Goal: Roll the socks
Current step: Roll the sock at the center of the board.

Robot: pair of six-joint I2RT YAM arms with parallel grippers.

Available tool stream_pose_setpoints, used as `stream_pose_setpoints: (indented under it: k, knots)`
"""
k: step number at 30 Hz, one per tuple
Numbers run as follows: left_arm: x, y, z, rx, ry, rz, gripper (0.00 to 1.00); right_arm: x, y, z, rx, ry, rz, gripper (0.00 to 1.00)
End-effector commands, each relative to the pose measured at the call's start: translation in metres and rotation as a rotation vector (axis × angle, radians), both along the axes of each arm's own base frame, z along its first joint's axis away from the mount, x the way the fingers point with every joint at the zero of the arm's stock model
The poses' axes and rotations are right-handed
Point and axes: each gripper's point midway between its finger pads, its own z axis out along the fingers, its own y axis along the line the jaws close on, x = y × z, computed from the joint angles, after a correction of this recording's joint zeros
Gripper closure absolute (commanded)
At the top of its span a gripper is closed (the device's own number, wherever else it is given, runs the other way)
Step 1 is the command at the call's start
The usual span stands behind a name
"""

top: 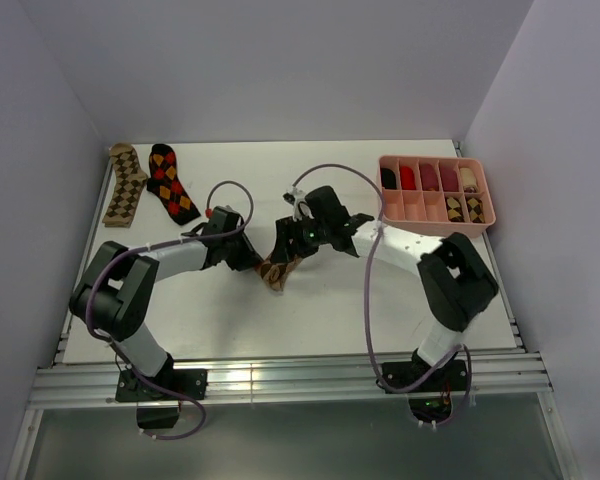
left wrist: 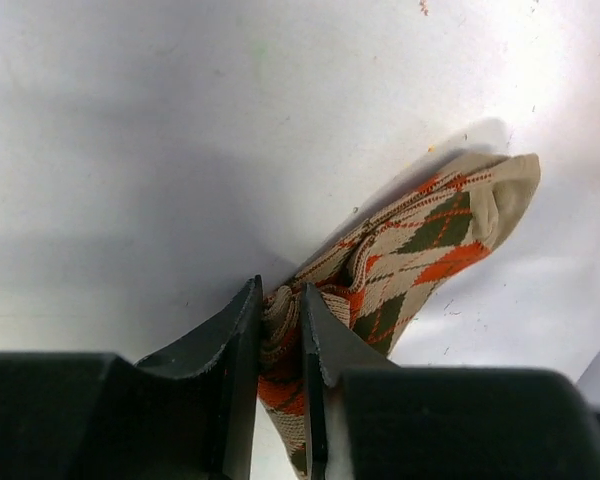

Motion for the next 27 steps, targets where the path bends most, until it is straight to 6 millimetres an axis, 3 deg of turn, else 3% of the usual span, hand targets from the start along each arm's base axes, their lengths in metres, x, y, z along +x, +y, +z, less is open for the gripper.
stream_pose_setpoints:
  k: [1,3,4,7,11,16,21,27]
  knots:
    - [-0.011,0.013,-0.021,0.129,0.066,-0.068,0.81,0.015,-0.015,0.022,-0.164,-0.286,-0.016,0.31]
    - [-0.006,0.011,-0.017,0.138,0.055,-0.087,0.81,0.021,-0.017,0.034,-0.234,-0.407,-0.036,0.28]
    - [-0.005,0.011,-0.017,0.142,0.054,-0.09,0.81,0.012,-0.008,0.036,-0.272,-0.47,0.014,0.27]
    - [-0.004,0.007,-0.015,0.153,0.044,-0.117,0.82,0.01,0.0,0.037,-0.372,-0.589,0.036,0.26]
    - [-0.004,0.004,-0.014,0.163,0.043,-0.132,0.82,-0.004,0.026,0.033,-0.401,-0.669,0.079,0.26]
    - [-0.004,0.001,-0.012,0.179,0.035,-0.147,0.82,-0.007,0.041,0.031,-0.457,-0.769,0.096,0.26]
    - [-0.005,-0.001,-0.011,0.18,0.036,-0.153,0.82,-0.017,0.051,0.006,-0.481,-0.769,0.145,0.26]
    - [-0.006,-0.002,-0.012,0.186,0.038,-0.165,0.82,-0.02,0.045,-0.026,-0.563,-0.77,0.156,0.3]
